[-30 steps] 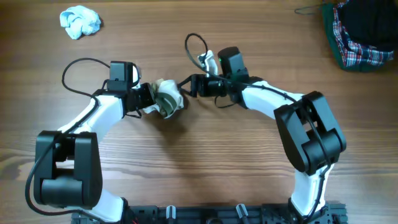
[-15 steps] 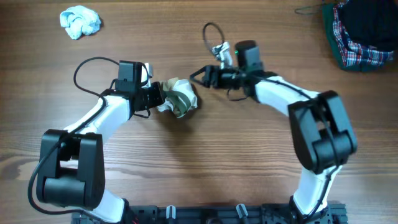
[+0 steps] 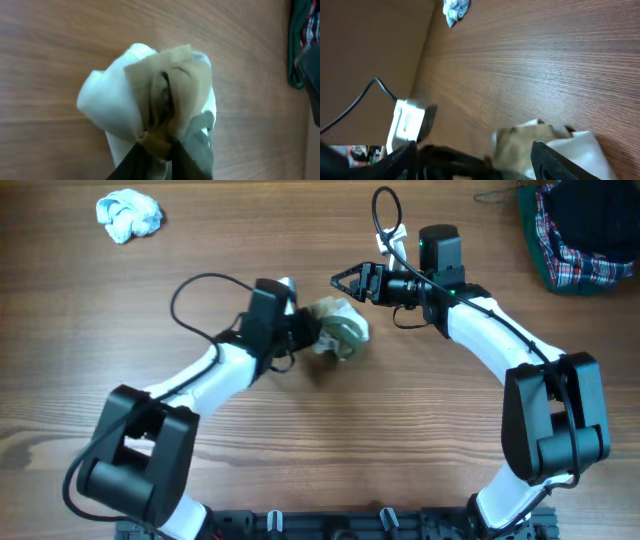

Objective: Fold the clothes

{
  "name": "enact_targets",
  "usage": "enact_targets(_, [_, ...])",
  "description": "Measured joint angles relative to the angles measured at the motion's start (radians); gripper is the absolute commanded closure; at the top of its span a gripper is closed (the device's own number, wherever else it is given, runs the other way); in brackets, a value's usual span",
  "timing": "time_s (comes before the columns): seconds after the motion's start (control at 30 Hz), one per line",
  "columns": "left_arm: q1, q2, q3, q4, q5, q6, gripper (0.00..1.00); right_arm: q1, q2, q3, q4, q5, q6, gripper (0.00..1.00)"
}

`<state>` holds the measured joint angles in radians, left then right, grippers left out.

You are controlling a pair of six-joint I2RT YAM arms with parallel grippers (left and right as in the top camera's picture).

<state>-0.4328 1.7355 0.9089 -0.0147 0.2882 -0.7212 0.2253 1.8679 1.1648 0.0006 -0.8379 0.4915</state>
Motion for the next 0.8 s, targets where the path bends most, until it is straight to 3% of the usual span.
enact_targets(0.03, [-0.025, 0.000, 0.000, 0.005, -0.015, -0.024, 0.48, 0.000, 0.000, 0.000, 0.000, 0.000, 0.000, 0.27])
enact_targets(0.13, [-0.057, 0.000, 0.000, 0.010, -0.033, -0.051, 0.31, 0.000, 0.000, 0.000, -0.001, 0.000, 0.000, 0.28])
enact_targets(0.3, [-0.046, 0.000, 0.000, 0.002, -0.029, -0.073, 0.24, -0.021, -0.015, 0.000, -0.070, 0.018, 0.001, 0.29])
enact_targets(0.5, [0.179, -0.047, 0.000, -0.066, 0.062, -0.069, 0.09, -0.023, -0.053, 0.002, -0.226, 0.093, 0.000, 0.30])
enact_targets(0.53, [0.228, -0.075, 0.000, -0.089, 0.070, -0.058, 0.08, -0.002, -0.053, 0.002, -0.303, 0.159, -0.003, 0.33])
enact_targets(0.57, [0.264, -0.090, 0.000, -0.100, 0.076, -0.048, 0.07, 0.036, -0.053, 0.002, -0.358, 0.240, -0.003, 0.64])
enact_targets(0.6, [0.327, -0.110, 0.001, -0.117, 0.079, -0.030, 0.07, 0.063, -0.053, 0.002, -0.376, 0.281, -0.005, 0.82])
enact_targets(0.63, [0.366, -0.113, 0.001, -0.136, 0.082, -0.013, 0.08, 0.098, -0.053, 0.002, -0.387, 0.333, -0.010, 0.94])
enact_targets(0.8, [0.493, -0.113, 0.001, -0.196, 0.071, 0.079, 0.06, 0.237, -0.054, 0.002, -0.390, 0.471, -0.010, 0.96])
